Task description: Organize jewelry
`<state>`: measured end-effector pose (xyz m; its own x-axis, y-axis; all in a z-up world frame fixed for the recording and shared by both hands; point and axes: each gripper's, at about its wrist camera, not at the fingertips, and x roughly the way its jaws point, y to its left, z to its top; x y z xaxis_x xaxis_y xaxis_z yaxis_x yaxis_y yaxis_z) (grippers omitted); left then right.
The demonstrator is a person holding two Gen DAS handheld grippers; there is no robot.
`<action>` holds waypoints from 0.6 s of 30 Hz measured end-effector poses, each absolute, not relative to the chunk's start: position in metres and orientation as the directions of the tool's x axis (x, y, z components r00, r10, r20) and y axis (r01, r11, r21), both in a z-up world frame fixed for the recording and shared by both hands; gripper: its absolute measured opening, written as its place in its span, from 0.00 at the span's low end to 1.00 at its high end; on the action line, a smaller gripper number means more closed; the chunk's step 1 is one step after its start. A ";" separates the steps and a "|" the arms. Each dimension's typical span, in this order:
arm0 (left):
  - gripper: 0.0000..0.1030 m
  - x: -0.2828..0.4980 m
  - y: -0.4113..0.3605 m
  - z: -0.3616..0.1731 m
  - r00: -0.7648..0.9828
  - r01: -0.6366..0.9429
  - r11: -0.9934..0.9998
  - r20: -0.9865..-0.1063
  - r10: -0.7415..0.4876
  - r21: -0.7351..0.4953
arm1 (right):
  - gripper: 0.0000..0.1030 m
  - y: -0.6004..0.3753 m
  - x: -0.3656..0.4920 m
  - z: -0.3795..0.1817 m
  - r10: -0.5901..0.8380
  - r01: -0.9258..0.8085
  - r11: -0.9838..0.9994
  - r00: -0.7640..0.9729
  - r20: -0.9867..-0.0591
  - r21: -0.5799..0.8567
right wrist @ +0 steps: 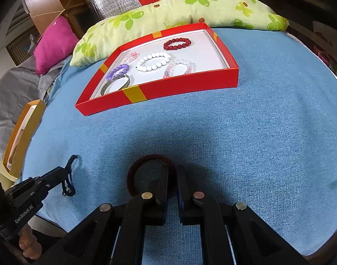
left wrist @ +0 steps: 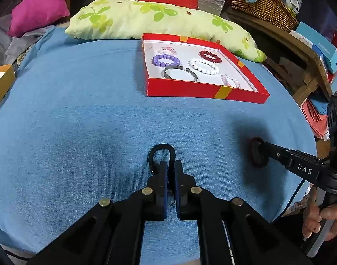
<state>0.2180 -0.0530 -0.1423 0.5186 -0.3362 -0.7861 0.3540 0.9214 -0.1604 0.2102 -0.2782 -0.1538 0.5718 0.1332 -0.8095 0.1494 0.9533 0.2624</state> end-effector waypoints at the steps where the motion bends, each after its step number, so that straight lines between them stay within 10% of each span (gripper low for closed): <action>1: 0.06 0.218 -0.053 -0.143 0.518 0.351 0.923 -0.789 -0.331 -0.157 | 0.08 -0.278 0.210 -0.154 0.133 0.150 0.953 0.572 -0.810 0.263; 6: 0.09 0.220 -0.054 -0.145 0.508 0.337 0.929 -0.802 -0.315 -0.151 | 0.08 -0.278 0.210 -0.154 0.135 0.152 0.952 0.571 -0.810 0.266; 14: 0.55 0.222 -0.052 -0.148 0.515 0.298 0.947 -0.815 -0.268 -0.122 | 0.08 -0.279 0.210 -0.155 0.141 0.155 0.949 0.571 -0.809 0.274; 18: 0.55 0.221 -0.056 -0.154 0.498 0.310 0.944 -0.828 -0.259 -0.109 | 0.08 -0.280 0.211 -0.155 0.141 0.155 0.949 0.570 -0.809 0.275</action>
